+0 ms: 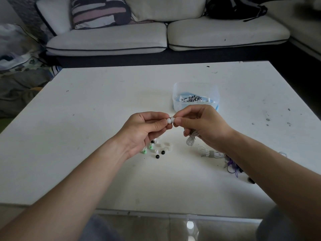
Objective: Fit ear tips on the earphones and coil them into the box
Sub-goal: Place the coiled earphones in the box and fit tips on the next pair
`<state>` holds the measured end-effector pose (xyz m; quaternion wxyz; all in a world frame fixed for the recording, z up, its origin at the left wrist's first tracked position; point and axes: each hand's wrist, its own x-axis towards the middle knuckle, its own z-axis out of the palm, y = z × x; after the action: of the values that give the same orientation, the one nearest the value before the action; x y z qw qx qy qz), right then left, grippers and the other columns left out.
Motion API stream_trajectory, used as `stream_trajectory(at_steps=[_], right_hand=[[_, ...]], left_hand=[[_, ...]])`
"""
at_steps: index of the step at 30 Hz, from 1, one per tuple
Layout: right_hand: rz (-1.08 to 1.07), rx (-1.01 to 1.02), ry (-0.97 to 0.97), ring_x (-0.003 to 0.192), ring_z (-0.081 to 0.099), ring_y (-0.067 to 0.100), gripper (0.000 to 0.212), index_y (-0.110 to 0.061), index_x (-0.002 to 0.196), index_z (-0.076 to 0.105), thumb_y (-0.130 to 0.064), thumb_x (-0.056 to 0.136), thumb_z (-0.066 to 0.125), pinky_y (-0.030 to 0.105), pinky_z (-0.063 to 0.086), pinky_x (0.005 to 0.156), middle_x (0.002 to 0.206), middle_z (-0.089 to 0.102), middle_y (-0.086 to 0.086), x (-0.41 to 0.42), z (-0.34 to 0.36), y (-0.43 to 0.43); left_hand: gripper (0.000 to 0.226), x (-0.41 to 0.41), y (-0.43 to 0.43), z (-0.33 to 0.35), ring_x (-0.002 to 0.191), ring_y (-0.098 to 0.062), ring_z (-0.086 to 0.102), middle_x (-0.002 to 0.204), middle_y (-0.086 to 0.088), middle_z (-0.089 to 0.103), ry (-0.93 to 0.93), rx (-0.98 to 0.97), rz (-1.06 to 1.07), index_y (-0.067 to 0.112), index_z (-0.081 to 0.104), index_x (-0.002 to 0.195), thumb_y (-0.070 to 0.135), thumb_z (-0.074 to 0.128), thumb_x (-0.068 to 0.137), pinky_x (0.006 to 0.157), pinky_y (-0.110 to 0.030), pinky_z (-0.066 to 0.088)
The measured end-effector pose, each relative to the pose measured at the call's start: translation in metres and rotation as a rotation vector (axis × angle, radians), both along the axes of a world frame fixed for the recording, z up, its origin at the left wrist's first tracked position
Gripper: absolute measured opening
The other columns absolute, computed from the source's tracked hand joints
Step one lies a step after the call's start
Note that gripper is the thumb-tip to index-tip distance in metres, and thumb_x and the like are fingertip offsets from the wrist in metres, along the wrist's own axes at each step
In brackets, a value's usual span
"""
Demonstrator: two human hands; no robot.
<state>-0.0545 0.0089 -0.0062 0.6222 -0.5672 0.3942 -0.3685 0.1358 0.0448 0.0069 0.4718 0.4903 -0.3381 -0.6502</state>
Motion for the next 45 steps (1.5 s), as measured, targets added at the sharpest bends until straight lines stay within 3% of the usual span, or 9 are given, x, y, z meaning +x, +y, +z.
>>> stream_trajectory(at_steps=[14, 18, 22, 25, 27, 33, 37, 41, 45], right_hand=[[0.061, 0.033, -0.023, 0.057, 0.051, 0.017, 0.024, -0.003, 0.085, 0.072, -0.02, 0.069, 0.078, 0.028, 0.048, 0.058, 0.08, 0.069, 0.014, -0.003, -0.002, -0.002], [0.053, 0.081, -0.064, 0.054, 0.05, 0.014, 0.023, -0.002, 0.085, 0.07, -0.017, 0.069, 0.077, 0.026, 0.048, 0.056, 0.079, 0.068, 0.011, -0.003, -0.001, -0.002], [0.044, 0.178, -0.104, 0.053, 0.05, 0.012, 0.017, -0.004, 0.085, 0.069, -0.013, 0.073, 0.074, 0.025, 0.048, 0.057, 0.079, 0.069, 0.009, -0.004, 0.0, -0.004], [0.049, 0.227, -0.088, 0.054, 0.051, 0.012, 0.003, -0.006, 0.084, 0.069, -0.004, 0.085, 0.069, 0.025, 0.049, 0.057, 0.08, 0.068, 0.01, -0.005, 0.003, -0.005], [0.037, 0.263, -0.049, 0.053, 0.051, 0.013, 0.009, -0.007, 0.084, 0.07, -0.001, 0.09, 0.066, 0.027, 0.05, 0.056, 0.08, 0.067, 0.012, -0.006, 0.002, -0.004], [-0.085, 0.478, -0.145, 0.055, 0.056, 0.014, 0.008, -0.001, 0.098, 0.066, -0.004, 0.095, 0.059, 0.026, 0.051, 0.053, 0.081, 0.062, 0.014, -0.006, 0.001, -0.006], [-0.206, 0.675, -0.264, 0.069, 0.067, 0.029, 0.022, 0.005, 0.115, 0.058, -0.004, 0.095, 0.057, 0.035, 0.058, 0.059, 0.094, 0.061, 0.021, -0.017, 0.002, -0.015], [-0.307, 0.661, -0.309, 0.071, 0.066, 0.033, 0.012, 0.003, 0.105, 0.056, -0.001, 0.095, 0.051, 0.037, 0.059, 0.056, 0.102, 0.056, 0.026, -0.027, 0.008, -0.031], [-0.411, 0.571, -0.35, 0.077, 0.065, 0.034, 0.01, 0.002, 0.1, 0.057, -0.002, 0.091, 0.052, 0.038, 0.061, 0.065, 0.095, 0.06, 0.023, -0.028, 0.019, -0.064]], left_hand=[[0.017, 0.002, -0.002, -0.003, 0.077, -0.016, 0.074, 0.083, -0.011, 0.075, 0.0, 0.005, -0.043, 0.005, 0.07, 0.091, -0.002, 0.068, 0.076, 0.066, -0.018, 0.056], [0.015, 0.004, -0.003, -0.002, 0.078, -0.016, 0.073, 0.085, -0.01, 0.075, -0.004, -0.02, -0.056, 0.005, 0.07, 0.094, -0.004, 0.064, 0.084, 0.068, -0.019, 0.057], [0.012, 0.005, -0.005, -0.004, 0.081, -0.015, 0.069, 0.095, -0.005, 0.073, -0.239, -0.079, -0.01, 0.014, 0.071, 0.101, 0.009, 0.066, 0.09, 0.067, -0.021, 0.054], [0.037, 0.002, -0.006, -0.004, 0.091, -0.019, 0.069, 0.113, -0.008, 0.071, -0.231, -0.081, -0.118, 0.02, 0.066, 0.117, 0.025, 0.073, 0.082, 0.077, -0.029, 0.055], [0.044, -0.006, -0.006, -0.004, 0.094, -0.02, 0.07, 0.112, -0.007, 0.072, -0.235, -0.132, -0.184, 0.02, 0.066, 0.12, 0.028, 0.074, 0.078, 0.08, -0.03, 0.055], [0.011, -0.033, -0.019, -0.017, 0.079, -0.022, 0.073, 0.089, -0.01, 0.075, -0.459, -0.268, 0.02, 0.008, 0.074, 0.096, 0.007, 0.075, 0.084, 0.08, -0.035, 0.06], [0.005, -0.038, -0.04, -0.021, 0.068, -0.018, 0.069, 0.076, -0.005, 0.073, -0.511, -0.252, 0.125, 0.01, 0.076, 0.087, 0.01, 0.077, 0.082, 0.08, -0.039, 0.061], [0.002, -0.042, -0.064, -0.022, 0.064, -0.017, 0.067, 0.071, -0.005, 0.072, -0.514, -0.263, 0.173, 0.012, 0.076, 0.083, 0.012, 0.077, 0.082, 0.08, -0.042, 0.061], [0.004, -0.052, -0.094, -0.021, 0.067, -0.025, 0.072, 0.072, -0.006, 0.074, -0.529, -0.265, 0.213, 0.014, 0.075, 0.079, 0.011, 0.078, 0.079, 0.08, -0.045, 0.061]])
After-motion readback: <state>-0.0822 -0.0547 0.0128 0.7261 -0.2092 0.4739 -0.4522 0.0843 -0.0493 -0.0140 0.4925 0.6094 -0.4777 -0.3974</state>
